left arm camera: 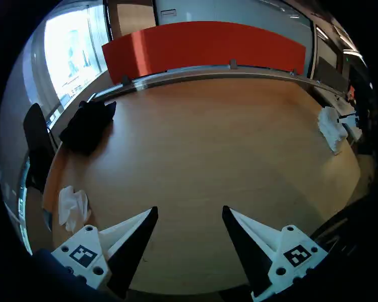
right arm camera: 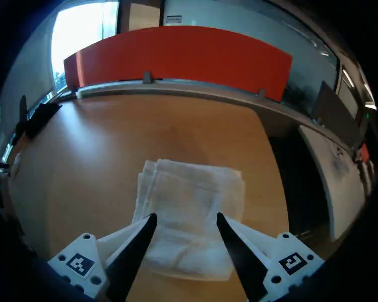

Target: Fold towel

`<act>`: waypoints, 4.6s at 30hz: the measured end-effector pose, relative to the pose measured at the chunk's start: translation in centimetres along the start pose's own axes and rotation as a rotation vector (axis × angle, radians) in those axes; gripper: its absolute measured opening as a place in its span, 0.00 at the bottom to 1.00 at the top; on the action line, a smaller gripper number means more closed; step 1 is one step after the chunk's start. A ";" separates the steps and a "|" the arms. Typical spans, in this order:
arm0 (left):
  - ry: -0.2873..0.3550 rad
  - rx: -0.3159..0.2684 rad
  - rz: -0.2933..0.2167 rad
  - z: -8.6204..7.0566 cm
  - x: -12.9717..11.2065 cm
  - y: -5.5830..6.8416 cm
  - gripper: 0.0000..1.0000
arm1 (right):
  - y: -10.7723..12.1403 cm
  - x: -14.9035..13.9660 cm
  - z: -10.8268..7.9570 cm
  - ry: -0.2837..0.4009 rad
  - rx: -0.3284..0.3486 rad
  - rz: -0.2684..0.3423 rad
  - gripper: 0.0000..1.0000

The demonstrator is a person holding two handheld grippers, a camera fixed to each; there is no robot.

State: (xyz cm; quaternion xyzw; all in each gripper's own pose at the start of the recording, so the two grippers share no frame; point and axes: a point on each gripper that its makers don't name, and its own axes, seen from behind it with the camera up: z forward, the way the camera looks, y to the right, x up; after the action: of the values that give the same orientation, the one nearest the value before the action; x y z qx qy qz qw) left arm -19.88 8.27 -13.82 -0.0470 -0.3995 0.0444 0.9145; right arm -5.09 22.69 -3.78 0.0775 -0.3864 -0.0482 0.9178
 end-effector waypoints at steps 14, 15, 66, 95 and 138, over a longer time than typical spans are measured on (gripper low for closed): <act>-0.007 0.025 -0.018 -0.2 -0.2 -1.1 0.95 | 0.8 4.1 2.6 0.015 -0.004 -0.029 0.92; -0.007 0.026 -0.020 -0.2 -0.2 -1.1 0.95 | 0.8 4.1 2.7 0.013 -0.005 -0.028 0.92; 0.056 0.047 -0.071 -0.8 0.6 -4.1 0.95 | 0.2 9.8 -5.1 0.343 -0.169 0.059 0.92; 0.458 0.082 -0.102 -2.0 12.6 -7.0 0.94 | -4.0 14.8 -11.9 0.601 -0.191 0.113 0.92; 0.765 0.024 -0.154 -2.8 25.6 -11.5 0.94 | -19.8 23.1 -12.4 0.710 -0.109 0.146 0.92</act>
State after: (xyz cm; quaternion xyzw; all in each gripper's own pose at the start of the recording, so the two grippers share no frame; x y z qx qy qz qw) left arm 0.00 -0.21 4.26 -0.0195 -0.0317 -0.0406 0.9985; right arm 19.30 1.07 0.31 0.0126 -0.0452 0.0269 0.9985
